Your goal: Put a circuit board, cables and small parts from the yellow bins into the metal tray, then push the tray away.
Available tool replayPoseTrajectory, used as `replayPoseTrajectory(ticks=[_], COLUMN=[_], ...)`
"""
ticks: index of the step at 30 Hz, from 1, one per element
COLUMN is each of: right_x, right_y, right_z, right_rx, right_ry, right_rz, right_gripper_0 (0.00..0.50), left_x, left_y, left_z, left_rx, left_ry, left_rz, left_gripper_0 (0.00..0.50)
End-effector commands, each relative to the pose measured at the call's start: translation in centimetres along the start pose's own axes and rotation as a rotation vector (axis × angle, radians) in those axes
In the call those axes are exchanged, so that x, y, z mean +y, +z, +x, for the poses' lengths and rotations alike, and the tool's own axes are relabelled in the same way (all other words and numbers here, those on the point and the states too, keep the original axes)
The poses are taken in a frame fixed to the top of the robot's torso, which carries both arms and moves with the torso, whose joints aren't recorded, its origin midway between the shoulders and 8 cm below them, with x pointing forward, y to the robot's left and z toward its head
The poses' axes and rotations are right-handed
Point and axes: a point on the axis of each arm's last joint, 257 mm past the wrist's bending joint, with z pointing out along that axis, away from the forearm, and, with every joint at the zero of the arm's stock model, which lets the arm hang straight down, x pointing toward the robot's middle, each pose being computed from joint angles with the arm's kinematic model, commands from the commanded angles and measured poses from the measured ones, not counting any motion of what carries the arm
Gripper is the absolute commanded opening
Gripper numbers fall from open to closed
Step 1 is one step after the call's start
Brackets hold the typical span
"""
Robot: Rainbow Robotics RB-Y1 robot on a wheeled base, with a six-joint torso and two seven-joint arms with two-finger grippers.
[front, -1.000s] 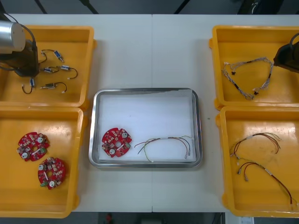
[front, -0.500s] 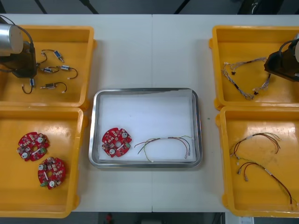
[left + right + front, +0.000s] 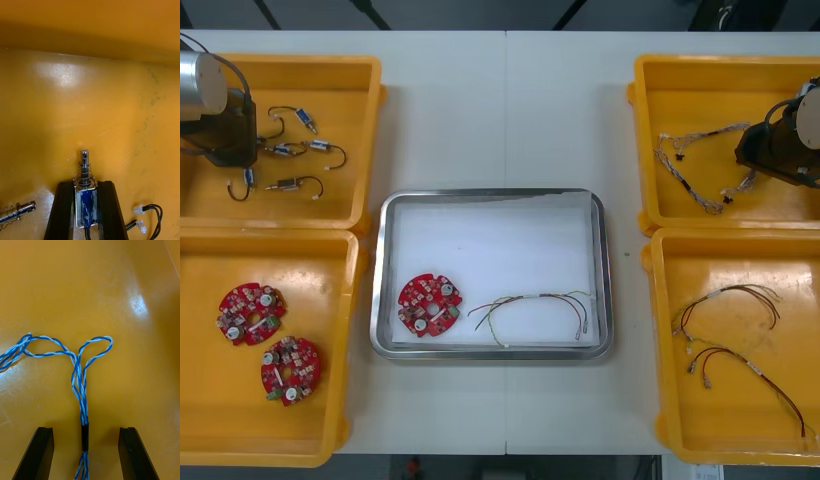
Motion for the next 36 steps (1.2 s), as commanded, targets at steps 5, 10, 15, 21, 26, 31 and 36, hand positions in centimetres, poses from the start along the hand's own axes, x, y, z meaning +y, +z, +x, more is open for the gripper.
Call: replayPoseTrajectory(ticks=[5,10,15,21,26,31,36], right_x=[2.0,1.9,1.7,1.4,0.5,-0.3,-0.8], right_y=[-0.5,-0.4,-0.3,-0.3,-1.6,-3.8,-6.6], right_z=[-1.0,-0.8,-0.6,-0.8,-2.2,-3.4,-3.8], right_rx=[-0.016,-0.013,-0.01,-0.015,-0.037,-0.032,0.013], right_ry=[-0.052,-0.051,-0.053,-0.067,-0.141,-0.216,-0.312], right_rz=[-0.024,-0.024,-0.022,-0.015,0.026,0.066,0.076], right_gripper_0=[0.5,0.255,0.062,0.0,0.0,0.0,0.0], left_x=[1.7,0.4,-1.2,-3.0,-3.4,-2.9,-2.5], left_y=[-0.3,-2.6,-4.9,-7.0,-9.1,-11.1,-12.9], left_z=[-0.9,-1.9,-3.1,-4.6,-3.7,-1.5,2.2], left_rx=[-0.013,-0.036,-0.062,-0.097,-0.069,-0.017,0.042], left_ry=[0.145,0.225,0.329,0.444,0.503,0.564,0.645], left_rz=[-0.07,-0.099,-0.107,-0.097,-0.111,-0.139,-0.148], left_gripper_0=[0.0,0.0,0.0,0.0,0.0,0.0,0.0])
